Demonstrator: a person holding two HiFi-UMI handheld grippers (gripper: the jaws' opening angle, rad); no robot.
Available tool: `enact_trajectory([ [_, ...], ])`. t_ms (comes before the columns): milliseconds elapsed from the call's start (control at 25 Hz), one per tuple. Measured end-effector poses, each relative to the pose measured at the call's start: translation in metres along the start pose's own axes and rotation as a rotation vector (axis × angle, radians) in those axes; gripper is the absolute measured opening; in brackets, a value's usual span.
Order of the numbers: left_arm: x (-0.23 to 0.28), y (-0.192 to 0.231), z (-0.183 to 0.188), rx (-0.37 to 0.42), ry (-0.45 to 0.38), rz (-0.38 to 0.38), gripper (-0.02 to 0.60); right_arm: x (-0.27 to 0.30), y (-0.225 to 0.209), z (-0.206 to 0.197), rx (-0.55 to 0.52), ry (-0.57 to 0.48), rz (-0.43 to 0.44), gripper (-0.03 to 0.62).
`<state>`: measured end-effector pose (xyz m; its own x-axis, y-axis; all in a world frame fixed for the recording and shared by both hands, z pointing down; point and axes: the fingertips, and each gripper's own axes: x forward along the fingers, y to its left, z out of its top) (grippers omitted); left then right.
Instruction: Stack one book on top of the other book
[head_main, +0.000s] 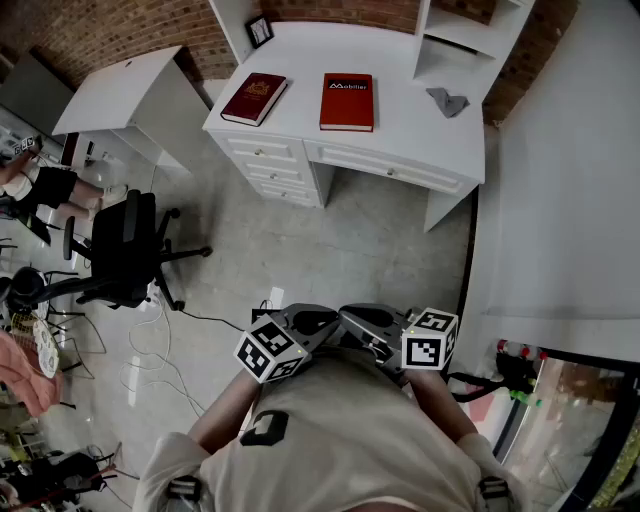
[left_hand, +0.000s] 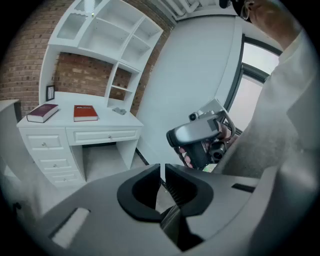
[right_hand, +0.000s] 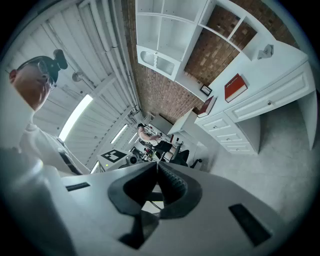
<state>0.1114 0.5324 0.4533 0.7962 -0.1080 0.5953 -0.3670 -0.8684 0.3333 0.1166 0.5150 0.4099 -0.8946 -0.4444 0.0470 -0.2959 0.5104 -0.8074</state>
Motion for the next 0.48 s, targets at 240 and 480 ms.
enact_trajectory([
  [240, -0.025, 0.011, -0.015, -0.031, -0.028, 0.014, 0.029, 0.028, 0.005, -0.007, 0.026, 0.01, 0.0, 0.011],
  [480, -0.059, 0.02, -0.022, 0.0, -0.092, -0.033, 0.028, 0.063, 0.019, -0.012, -0.027, 0.049, -0.04, 0.011],
])
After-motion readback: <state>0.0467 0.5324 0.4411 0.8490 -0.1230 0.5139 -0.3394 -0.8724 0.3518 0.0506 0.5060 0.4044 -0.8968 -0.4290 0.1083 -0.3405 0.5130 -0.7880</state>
